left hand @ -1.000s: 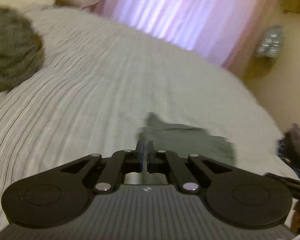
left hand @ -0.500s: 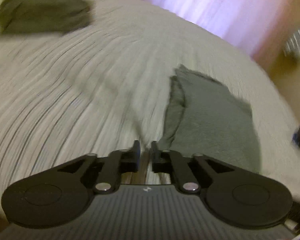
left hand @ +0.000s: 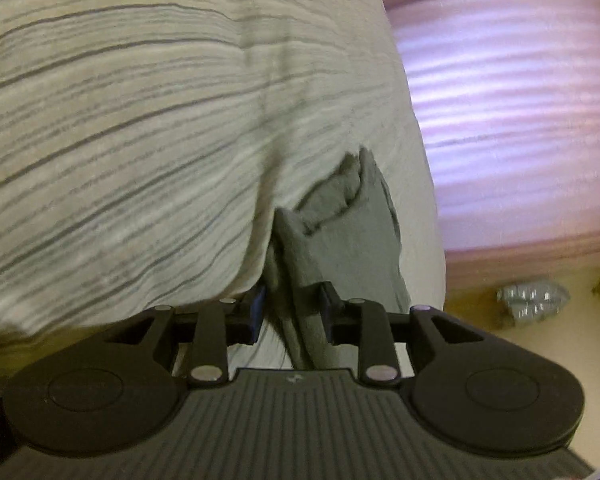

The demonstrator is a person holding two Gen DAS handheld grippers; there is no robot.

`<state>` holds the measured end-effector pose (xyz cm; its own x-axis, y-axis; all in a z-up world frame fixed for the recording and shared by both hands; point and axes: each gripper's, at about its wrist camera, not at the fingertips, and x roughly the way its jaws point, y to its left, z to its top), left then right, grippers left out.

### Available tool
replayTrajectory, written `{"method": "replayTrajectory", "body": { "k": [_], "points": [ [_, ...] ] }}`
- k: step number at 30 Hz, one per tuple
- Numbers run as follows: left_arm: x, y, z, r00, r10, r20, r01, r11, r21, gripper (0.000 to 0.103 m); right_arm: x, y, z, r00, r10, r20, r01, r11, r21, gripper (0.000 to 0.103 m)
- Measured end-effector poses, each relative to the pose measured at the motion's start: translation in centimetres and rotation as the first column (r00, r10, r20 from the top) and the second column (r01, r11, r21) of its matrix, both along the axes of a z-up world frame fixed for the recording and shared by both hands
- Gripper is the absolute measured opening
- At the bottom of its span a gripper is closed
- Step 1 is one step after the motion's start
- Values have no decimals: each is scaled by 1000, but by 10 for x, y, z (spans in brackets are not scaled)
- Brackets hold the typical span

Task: Fold clothes

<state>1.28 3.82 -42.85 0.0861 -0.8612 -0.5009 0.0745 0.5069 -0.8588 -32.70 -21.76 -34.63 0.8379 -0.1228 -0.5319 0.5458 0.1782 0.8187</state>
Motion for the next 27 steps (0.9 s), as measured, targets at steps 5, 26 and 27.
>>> {"method": "replayTrajectory", "body": {
  "k": [5, 26, 27],
  "points": [
    [4, 7, -5, 998, 56, 6, -56, 998, -35, 24, 17, -5, -10, 998, 59, -7, -59, 998, 11, 63],
    [71, 28, 47, 941, -197, 274, 184, 980, 75, 5, 21, 75, -4, 993, 35, 110, -56, 978, 199, 6],
    [73, 35, 45, 945, -196, 263, 180, 980, 86, 6, 24, 80, -8, 994, 59, 87, -76, 977, 201, 7]
  ]
}}
